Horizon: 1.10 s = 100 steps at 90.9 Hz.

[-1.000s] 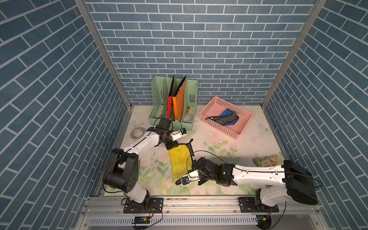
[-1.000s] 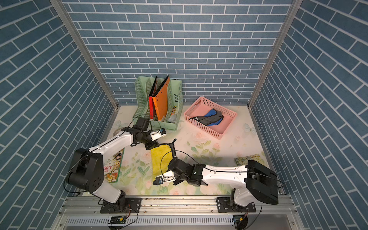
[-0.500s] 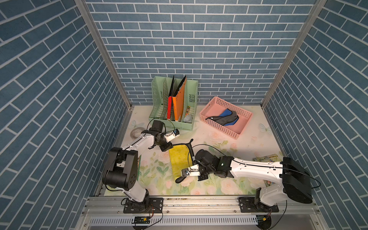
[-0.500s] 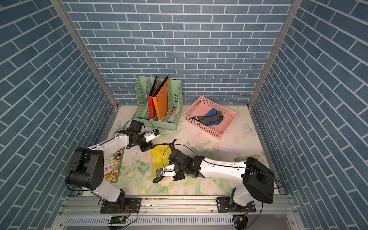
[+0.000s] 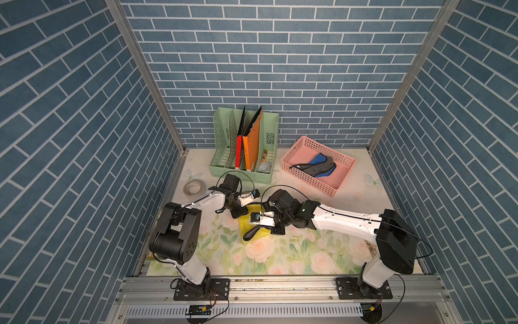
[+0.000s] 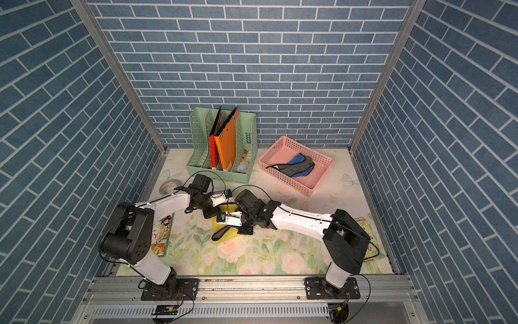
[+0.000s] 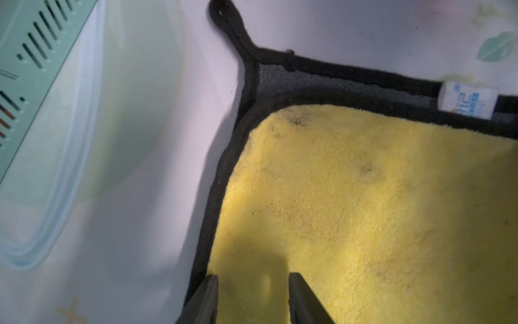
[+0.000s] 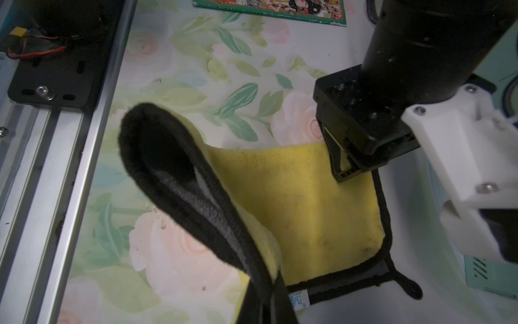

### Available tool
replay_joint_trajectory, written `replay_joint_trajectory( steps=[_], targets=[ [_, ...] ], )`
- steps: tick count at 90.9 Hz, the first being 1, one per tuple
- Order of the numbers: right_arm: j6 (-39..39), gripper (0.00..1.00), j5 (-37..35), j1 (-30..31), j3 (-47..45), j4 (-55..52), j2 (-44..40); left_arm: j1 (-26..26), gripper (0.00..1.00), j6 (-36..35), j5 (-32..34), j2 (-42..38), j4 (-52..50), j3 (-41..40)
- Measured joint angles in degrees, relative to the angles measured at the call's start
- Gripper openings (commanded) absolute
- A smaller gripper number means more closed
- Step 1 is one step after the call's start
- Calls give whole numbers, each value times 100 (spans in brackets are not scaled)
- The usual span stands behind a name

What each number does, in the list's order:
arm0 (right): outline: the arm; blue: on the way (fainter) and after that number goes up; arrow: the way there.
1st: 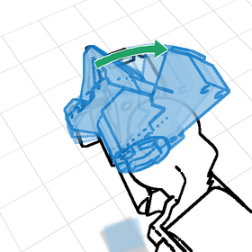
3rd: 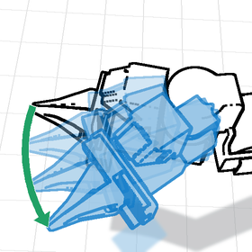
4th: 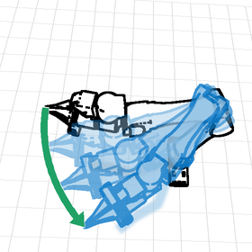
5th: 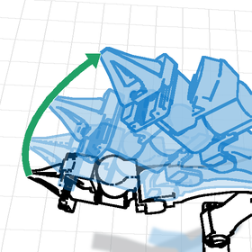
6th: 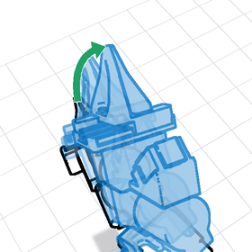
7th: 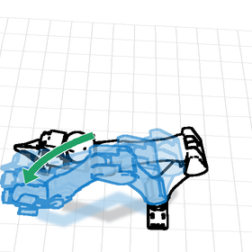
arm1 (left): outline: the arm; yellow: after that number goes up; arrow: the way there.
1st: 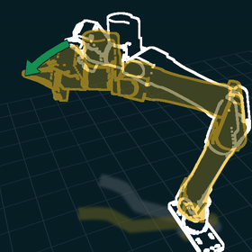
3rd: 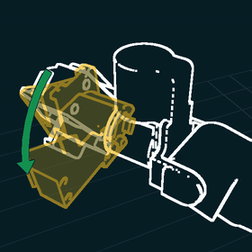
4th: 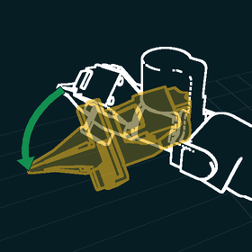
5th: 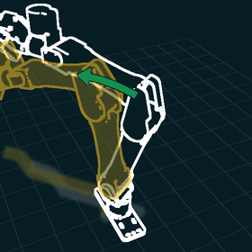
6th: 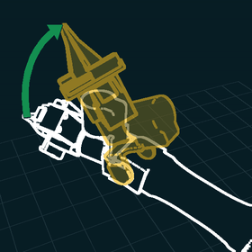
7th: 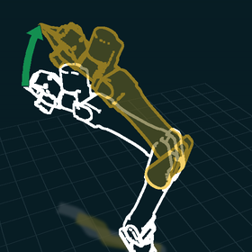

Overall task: Fold the square dishcloth
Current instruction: Fold the cleaning item at the center of the board.

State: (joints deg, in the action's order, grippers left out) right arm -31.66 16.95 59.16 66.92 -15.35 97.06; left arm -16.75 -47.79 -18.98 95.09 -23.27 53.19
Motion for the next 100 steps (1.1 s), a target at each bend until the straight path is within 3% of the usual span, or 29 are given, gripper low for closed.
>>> replay_joint_trajectory(
  steps=[37, 62, 100],
  targets=[
    [44, 0, 127, -514, 942, -192, 1185, 127, 44, 50, -389, 33, -247, 376],
    [48, 0, 260, -658, 1062, -396, 1316, 1054, 47, 321, -1005, -138, -389, 1384],
    [498, 0, 704, -874, 2741, -1440, 2363, 2334, 49, -144, -1965, -922, -1189, 1047]
  ],
)
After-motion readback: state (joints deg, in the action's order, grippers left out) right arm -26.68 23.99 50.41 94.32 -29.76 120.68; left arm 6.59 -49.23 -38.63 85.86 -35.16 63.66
